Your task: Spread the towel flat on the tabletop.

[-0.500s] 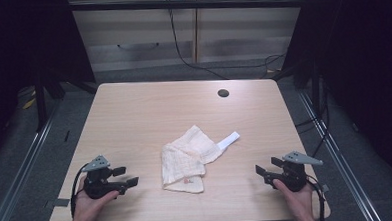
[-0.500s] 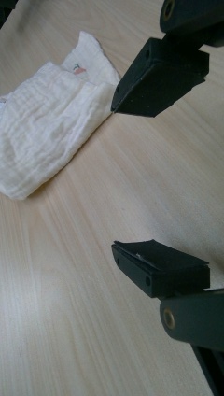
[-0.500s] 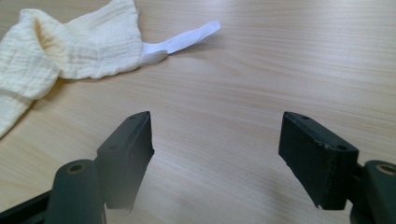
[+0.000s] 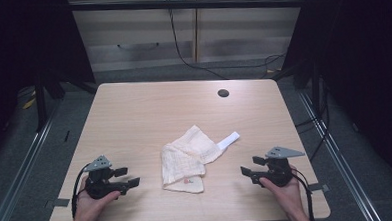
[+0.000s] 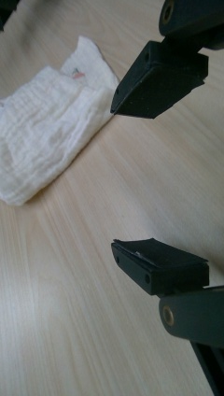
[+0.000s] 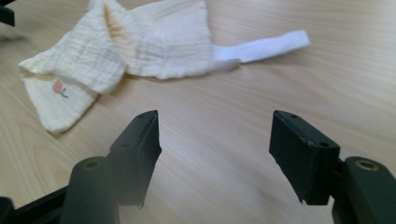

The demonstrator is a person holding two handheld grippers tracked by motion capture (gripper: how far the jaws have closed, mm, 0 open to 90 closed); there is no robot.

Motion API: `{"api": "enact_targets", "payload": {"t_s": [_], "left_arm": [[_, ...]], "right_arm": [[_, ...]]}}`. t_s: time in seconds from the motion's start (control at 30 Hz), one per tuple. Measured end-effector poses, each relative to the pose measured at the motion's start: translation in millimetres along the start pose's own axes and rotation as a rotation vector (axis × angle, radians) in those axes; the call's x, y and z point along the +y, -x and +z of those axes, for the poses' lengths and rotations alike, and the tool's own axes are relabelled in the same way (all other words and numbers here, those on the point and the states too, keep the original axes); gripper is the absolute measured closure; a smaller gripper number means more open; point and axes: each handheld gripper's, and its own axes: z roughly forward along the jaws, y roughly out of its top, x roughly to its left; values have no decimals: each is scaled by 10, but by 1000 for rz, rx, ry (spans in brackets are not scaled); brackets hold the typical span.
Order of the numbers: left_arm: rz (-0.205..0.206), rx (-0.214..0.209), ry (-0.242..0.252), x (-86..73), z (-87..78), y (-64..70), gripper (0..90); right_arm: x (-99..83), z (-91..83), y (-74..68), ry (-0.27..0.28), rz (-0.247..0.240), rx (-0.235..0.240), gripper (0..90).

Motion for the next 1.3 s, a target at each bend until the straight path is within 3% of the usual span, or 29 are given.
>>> {"api": "enact_targets", "payload": {"t_s": [0.07, 0.13, 0.2, 0.23, 0.37, 0.5, 0.6, 0.63, 0.7, 0.83, 1.0, 1.1, 1.17, 1.2, 1.23, 1.27, 1.3], "left_arm": [[3, -10, 6, 1, -1, 10, 283], [19, 7, 3, 1, 2, 21, 289], [17, 4, 3, 0, 0, 16, 289], [15, 0, 4, -5, -11, 11, 289], [26, 17, -3, -9, -15, 3, 287], [26, 22, -9, -8, -8, 1, 282], [33, 20, -8, -7, -15, 11, 283], [38, 18, -8, -4, -23, 10, 283], [38, 19, -7, -4, -26, 8, 283], [29, 16, 2, -12, -39, -8, 283], [5, -7, 10, -8, -45, -19, 284], [12, -10, 13, -6, -44, -9, 298], [28, -9, 11, -8, -47, 10, 306], [34, -5, 7, -10, -47, 8, 306], [33, -4, 5, -13, -43, 4, 305], [33, -4, 5, -13, -43, 4, 303], [31, -1, 2, -14, -41, -3, 303]], "right_arm": [[55, 40, -33, -16, -20, 14, 336], [236, 205, -133, -47, -54, 64, 363], [296, 273, -171, -65, -81, 71, 360], [415, 431, -238, -83, -104, 113, 380], [588, 692, -363, -100, -147, 172, 410], [760, 962, -461, -76, -160, 219, 405], [845, 1118, -499, -119, -189, 228, 381], [901, 1255, -521, -143, -214, 231, 366], [936, 1361, -508, -155, -221, 239, 359], [932, 1507, -395, -198, -185, 240, 360], [943, 1522, -248, -199, -160, 249, 401], [948, 1535, -196, -207, -163, 241, 409], [889, 1598, -178, -247, -186, 228, 461], [874, 1601, -177, -234, -188, 230, 482], [870, 1595, -174, -231, -177, 232, 574], [870, 1595, -174, -231, -177, 232, 574], [852, 1579, -174, -231, -183, 235, 698]]}}
